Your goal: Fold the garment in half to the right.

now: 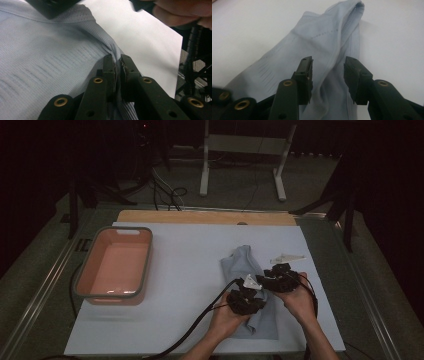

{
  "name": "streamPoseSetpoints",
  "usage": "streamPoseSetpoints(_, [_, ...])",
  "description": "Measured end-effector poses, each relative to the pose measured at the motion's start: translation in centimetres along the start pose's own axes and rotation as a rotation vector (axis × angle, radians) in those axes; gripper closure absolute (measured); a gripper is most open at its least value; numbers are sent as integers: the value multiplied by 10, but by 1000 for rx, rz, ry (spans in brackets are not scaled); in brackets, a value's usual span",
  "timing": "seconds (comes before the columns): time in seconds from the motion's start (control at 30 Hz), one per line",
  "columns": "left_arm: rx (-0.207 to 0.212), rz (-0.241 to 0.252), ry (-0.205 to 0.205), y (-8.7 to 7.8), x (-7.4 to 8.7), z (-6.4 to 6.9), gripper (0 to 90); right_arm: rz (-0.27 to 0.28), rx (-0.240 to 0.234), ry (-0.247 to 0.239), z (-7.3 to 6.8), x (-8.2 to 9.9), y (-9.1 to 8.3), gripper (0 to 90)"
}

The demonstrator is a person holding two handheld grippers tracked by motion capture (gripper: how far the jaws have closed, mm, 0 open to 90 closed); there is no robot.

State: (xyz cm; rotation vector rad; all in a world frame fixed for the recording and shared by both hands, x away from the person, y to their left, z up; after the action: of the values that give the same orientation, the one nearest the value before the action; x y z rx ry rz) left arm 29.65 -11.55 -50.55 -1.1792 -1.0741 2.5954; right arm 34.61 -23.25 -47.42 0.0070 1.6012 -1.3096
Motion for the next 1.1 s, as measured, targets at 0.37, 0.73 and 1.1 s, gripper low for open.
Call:
streamPoseSetpoints(0.37, [-13,2,-7,4,-4,1,844,-29,-15,6,-5,17,-8,805])
streamPoseSetpoints(0.73, [48,1,15,1,-3,13,778,-14,27,14,-1,22,-14,853])
streamPoseSetpoints(1.1, [19,16,73,-11,0,15,602,-45,58,17,6,37,-15,853])
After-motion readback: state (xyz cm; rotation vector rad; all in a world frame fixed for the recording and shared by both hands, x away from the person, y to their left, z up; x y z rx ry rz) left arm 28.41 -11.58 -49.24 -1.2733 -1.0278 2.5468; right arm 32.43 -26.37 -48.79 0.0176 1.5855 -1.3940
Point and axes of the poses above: each handheld gripper's, and its own axes: y roughly forward along the jaws, x roughly out of its underside, z roughly to its right, the point moved 4 cm from there along y, roughly forward along the jaws, and after that the axes turned 13 degrees about -y, right-handed, at the moved point
